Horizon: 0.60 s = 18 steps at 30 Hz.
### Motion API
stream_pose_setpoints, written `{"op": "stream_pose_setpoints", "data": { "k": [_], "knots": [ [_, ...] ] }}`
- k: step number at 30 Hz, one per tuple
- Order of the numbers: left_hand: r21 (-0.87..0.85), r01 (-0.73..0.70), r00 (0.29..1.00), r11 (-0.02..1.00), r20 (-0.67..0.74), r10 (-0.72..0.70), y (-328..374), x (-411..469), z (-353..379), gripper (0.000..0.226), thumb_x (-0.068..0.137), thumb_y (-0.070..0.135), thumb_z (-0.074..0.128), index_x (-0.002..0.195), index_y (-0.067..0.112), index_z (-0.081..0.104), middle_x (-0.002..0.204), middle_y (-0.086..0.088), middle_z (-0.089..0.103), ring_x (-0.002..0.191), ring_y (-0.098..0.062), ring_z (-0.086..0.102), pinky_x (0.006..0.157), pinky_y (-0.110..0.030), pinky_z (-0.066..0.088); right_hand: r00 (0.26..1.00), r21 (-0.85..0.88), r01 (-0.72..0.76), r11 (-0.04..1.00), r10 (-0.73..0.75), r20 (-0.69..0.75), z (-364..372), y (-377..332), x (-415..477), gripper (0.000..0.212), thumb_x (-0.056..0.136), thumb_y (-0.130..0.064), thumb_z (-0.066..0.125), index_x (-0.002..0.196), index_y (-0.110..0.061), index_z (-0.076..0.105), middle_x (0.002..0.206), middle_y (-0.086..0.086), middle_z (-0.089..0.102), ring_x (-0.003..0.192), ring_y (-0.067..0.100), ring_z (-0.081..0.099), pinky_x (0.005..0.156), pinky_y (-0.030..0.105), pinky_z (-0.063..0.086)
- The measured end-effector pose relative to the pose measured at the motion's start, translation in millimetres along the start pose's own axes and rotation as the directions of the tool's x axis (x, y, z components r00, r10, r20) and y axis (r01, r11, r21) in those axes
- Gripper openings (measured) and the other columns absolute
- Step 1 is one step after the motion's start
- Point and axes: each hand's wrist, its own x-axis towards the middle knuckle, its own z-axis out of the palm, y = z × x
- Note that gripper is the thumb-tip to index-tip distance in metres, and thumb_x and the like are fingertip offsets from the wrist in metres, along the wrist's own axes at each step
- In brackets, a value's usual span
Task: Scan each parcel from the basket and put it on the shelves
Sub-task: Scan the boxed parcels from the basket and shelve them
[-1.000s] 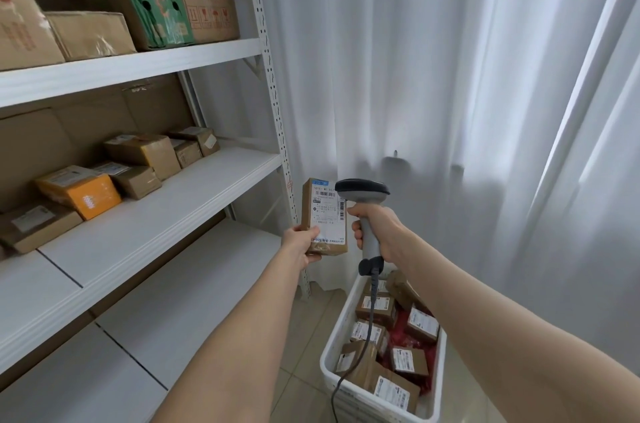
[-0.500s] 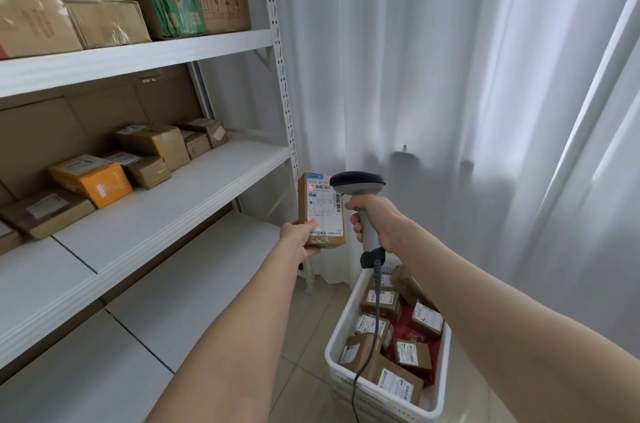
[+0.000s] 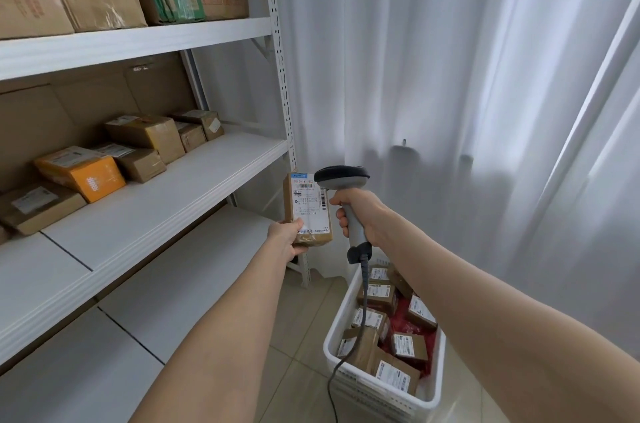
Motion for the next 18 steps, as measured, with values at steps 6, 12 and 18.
{"op": "stream_pose_setpoints", "data": {
  "k": [6, 12, 18],
  "knots": [
    [-0.001, 0.012, 1.000, 1.000, 0.003, -0.012, 7, 10, -19, 0.018, 0.093, 0.006, 0.058, 0.110, 0.008, 0.050, 0.119, -0.017, 0.064, 0.103, -0.032, 0.063, 0.090, -0.055, 0.051, 1.000, 0.025, -0.005, 1.000, 0.006, -0.023, 21, 0, 9, 0.003, 0.090, -0.010, 0.057, 0.089, -0.008, 0.057, 0.058, 0.003, 0.051, 0.045, 0.011, 0.044, 0.045, 0.020, 0.042],
    [0.012, 0.010, 1.000, 1.000, -0.003, -0.010, 15, 21, -41, 0.016, 0.094, 0.007, 0.058, 0.108, 0.008, 0.051, 0.118, -0.016, 0.065, 0.090, -0.027, 0.063, 0.076, -0.050, 0.053, 1.000, 0.038, -0.012, 0.999, 0.012, 0.003, 44, -1, 20, 0.005, 0.090, -0.010, 0.058, 0.094, -0.007, 0.058, 0.058, 0.003, 0.052, 0.044, 0.011, 0.045, 0.044, 0.020, 0.042],
    [0.010, -0.001, 1.000, 1.000, 0.002, 0.001, 23, 29, -59, 0.016, 0.095, 0.007, 0.057, 0.110, 0.008, 0.051, 0.121, -0.017, 0.063, 0.095, -0.028, 0.063, 0.081, -0.049, 0.053, 1.000, -0.010, -0.020, 1.000, 0.020, 0.019, 68, -1, 29, 0.002, 0.089, -0.009, 0.056, 0.091, -0.008, 0.057, 0.058, 0.003, 0.051, 0.045, 0.011, 0.045, 0.046, 0.022, 0.043]
  ]
}}
